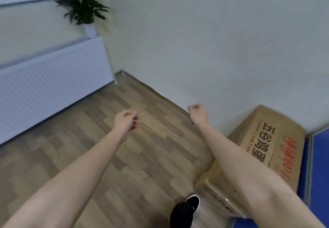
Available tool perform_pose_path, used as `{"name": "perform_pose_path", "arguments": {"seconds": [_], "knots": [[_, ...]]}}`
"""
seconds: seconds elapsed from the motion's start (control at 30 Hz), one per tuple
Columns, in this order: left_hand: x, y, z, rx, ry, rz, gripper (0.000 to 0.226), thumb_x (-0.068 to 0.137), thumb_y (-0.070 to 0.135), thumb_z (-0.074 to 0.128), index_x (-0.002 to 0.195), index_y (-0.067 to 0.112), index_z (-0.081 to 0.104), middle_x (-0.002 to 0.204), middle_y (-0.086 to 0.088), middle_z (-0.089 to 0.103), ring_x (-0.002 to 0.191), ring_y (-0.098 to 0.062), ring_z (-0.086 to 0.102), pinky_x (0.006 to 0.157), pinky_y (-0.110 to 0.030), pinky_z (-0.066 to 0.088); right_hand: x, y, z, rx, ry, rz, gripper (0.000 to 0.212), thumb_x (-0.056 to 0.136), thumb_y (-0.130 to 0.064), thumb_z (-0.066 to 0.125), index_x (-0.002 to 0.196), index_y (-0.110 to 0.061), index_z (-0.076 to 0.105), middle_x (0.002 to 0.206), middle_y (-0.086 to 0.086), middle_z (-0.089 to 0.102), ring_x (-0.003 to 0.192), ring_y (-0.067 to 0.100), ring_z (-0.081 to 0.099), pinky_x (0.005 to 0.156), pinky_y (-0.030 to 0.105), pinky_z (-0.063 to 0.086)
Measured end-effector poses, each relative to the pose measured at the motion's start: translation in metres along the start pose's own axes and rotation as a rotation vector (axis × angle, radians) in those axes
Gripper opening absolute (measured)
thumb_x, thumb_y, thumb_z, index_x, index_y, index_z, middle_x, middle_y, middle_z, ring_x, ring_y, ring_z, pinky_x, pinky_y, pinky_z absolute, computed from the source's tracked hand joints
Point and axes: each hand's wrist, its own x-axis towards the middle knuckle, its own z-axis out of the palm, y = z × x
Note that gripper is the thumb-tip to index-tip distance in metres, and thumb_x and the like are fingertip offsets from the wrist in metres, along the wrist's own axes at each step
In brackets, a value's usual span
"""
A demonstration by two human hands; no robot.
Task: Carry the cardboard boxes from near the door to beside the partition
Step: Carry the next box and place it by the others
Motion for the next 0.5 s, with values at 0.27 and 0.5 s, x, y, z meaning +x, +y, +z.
{"name": "perform_pose_path", "arguments": {"seconds": [0.27, 0.5], "knots": [[-0.129, 0.0, -0.324, -0.099, 0.363, 0.05, 0.013, 0.101, 0.013, 0.055, 0.089, 0.013, 0.06, 0.07, -0.007, 0.064, 0.048, -0.01, 0.06, 0.052, -0.023, 0.044, -0.211, -0.168, 0.214, -0.117, -0.413, -0.296, 0.037, 0.096, -0.023, 0.057, 0.062, -0.014, 0.049, 0.051, 0.008, 0.054, 0.047, 0.024, 0.054, 0.06, 0.031, 0.049], [-0.247, -0.062, -0.545, -0.334, 0.798, 0.037, 0.021, 0.101, 0.012, 0.055, 0.08, 0.015, 0.057, 0.069, -0.007, 0.06, 0.042, -0.007, 0.059, 0.046, -0.022, 0.044, -0.388, -0.249, 0.394, -0.208, -0.773, -0.49, 0.013, 0.099, -0.021, 0.057, 0.087, -0.016, 0.055, 0.07, 0.008, 0.067, 0.053, 0.02, 0.054, 0.048, 0.026, 0.044]]}}
